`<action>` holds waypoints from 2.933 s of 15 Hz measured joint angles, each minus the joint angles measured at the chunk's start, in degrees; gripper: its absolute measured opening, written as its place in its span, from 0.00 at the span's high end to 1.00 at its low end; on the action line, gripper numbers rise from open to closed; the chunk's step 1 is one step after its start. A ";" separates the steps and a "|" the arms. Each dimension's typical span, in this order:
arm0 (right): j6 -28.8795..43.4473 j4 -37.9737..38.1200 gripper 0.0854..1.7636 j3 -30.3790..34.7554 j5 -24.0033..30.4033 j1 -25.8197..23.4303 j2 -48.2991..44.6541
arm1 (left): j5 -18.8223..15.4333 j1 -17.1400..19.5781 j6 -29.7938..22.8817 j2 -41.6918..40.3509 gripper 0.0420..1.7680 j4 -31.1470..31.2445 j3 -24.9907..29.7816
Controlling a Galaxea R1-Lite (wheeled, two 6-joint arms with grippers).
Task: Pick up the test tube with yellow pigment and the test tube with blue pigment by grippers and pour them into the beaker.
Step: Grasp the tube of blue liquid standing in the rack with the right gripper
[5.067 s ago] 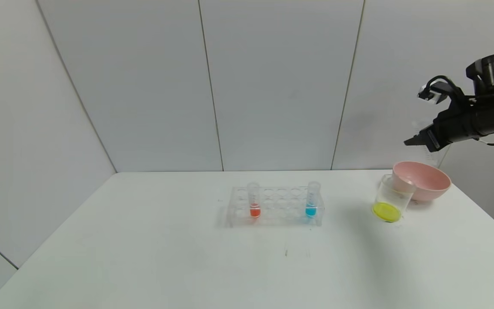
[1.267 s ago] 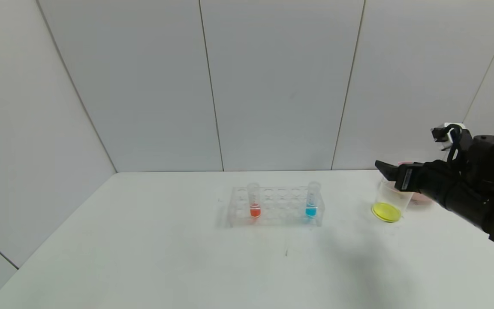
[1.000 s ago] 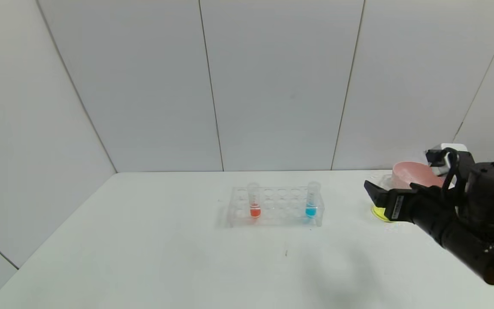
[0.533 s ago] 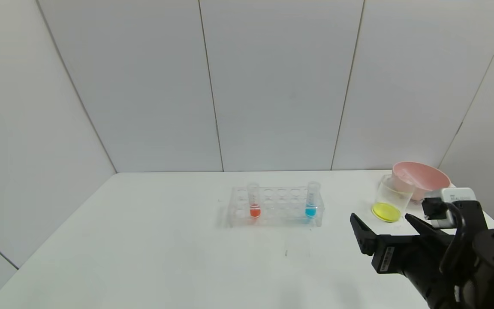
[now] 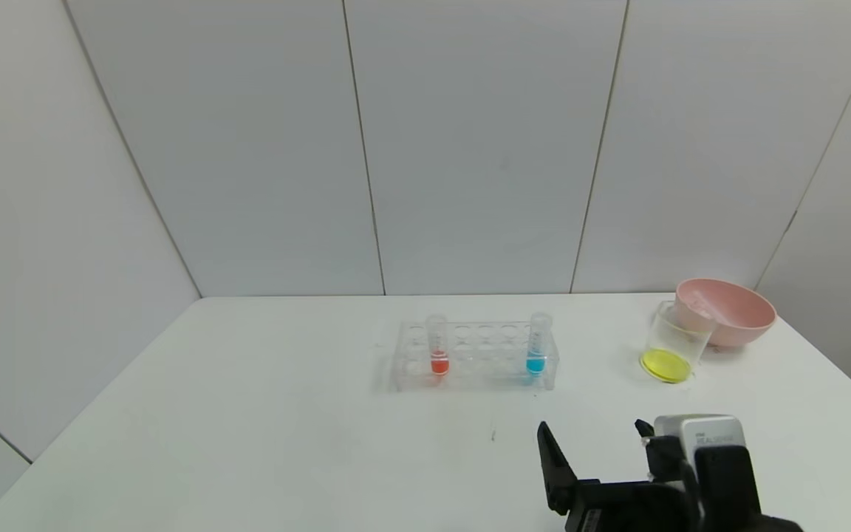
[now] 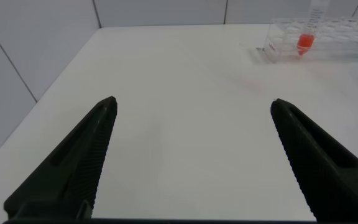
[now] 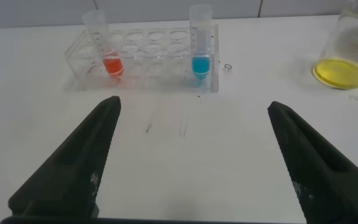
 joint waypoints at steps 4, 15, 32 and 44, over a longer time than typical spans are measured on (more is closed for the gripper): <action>-0.26 -3.91 0.04 1.44 0.33 -0.39 6.00 | -0.02 0.00 -0.02 0.00 0.00 0.00 0.00; -5.28 -4.00 0.03 -7.13 19.33 -14.60 11.02 | 0.00 0.00 0.00 0.00 0.00 0.00 0.00; -13.47 -3.61 0.03 -29.66 27.89 -26.12 26.30 | -0.02 0.00 0.00 0.00 0.00 0.00 0.00; -14.18 -3.64 0.03 -30.82 28.94 -27.82 27.23 | 0.00 0.00 -0.02 0.00 0.00 0.00 0.00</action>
